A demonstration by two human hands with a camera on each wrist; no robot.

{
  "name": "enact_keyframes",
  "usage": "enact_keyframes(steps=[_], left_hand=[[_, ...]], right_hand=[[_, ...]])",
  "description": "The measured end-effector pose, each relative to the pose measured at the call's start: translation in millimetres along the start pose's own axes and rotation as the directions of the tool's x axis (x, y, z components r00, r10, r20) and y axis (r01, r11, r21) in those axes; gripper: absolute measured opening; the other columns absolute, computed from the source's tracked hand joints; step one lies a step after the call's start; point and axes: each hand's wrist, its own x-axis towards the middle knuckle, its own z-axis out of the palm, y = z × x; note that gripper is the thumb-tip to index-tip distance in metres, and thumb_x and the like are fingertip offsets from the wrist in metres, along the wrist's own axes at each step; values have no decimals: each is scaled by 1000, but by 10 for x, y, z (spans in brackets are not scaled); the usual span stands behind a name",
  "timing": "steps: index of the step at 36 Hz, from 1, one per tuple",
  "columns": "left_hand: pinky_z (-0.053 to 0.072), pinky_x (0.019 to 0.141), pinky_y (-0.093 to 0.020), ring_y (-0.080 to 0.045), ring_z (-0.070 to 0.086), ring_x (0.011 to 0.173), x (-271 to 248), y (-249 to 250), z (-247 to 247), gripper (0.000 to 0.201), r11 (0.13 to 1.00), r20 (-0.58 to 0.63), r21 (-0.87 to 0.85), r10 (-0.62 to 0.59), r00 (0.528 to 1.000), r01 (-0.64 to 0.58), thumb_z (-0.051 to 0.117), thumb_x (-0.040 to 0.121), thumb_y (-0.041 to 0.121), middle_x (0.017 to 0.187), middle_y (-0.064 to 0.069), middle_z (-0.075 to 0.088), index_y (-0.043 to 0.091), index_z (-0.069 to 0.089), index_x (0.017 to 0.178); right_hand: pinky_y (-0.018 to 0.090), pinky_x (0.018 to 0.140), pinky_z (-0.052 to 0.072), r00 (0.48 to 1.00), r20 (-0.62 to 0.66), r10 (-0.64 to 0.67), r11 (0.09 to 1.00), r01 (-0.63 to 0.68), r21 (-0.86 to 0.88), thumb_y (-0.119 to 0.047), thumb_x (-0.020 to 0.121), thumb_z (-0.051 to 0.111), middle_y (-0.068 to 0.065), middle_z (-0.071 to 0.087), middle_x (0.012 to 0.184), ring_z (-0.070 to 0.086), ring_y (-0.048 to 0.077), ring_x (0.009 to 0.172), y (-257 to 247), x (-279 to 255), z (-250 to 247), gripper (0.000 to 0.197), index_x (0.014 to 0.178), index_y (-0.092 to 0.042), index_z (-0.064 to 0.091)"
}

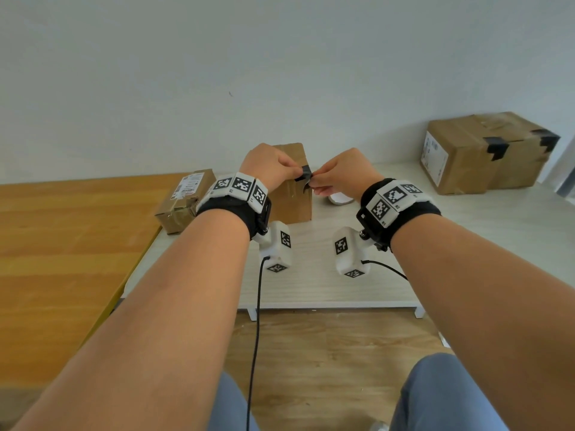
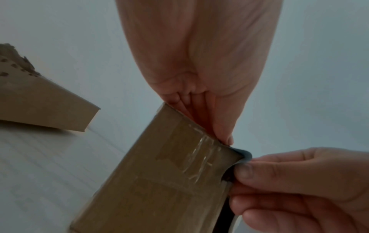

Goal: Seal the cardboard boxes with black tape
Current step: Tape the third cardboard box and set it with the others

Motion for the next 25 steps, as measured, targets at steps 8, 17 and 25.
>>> enact_keyframes(steps=[8, 17, 25], left_hand=[[39, 81, -20, -8, 59, 95, 15, -50, -39, 19, 1000, -3, 20, 4, 1000, -3, 67, 85, 30, 104, 3, 71, 18, 76, 97], [45, 88, -26, -14, 61, 103, 38, -22, -73, 21, 997, 21, 75, 4, 1000, -6, 67, 86, 30, 109, 1, 70, 16, 76, 100], [45, 86, -24, -13, 62, 101, 20, -50, -78, 19, 999, 11, 33, 0, 1000, -1, 69, 84, 29, 105, 2, 71, 17, 77, 97]], right_hand=[[34, 82, 59, 1000, -14, -15, 998, 14, -68, -17, 75, 78, 7, 74, 75, 73, 18, 75, -24, 31, 88, 7, 75, -12, 73], [32, 80, 59, 998, -37, -49, 988, 43, -145, -16, 77, 76, 8, 73, 77, 69, 16, 73, -37, 33, 152, 9, 74, -13, 68], [19, 58, 44, 996, -57, -63, 967, 47, -249, -22, 74, 77, -4, 68, 76, 62, 8, 70, -42, -18, 186, 15, 84, -17, 67]])
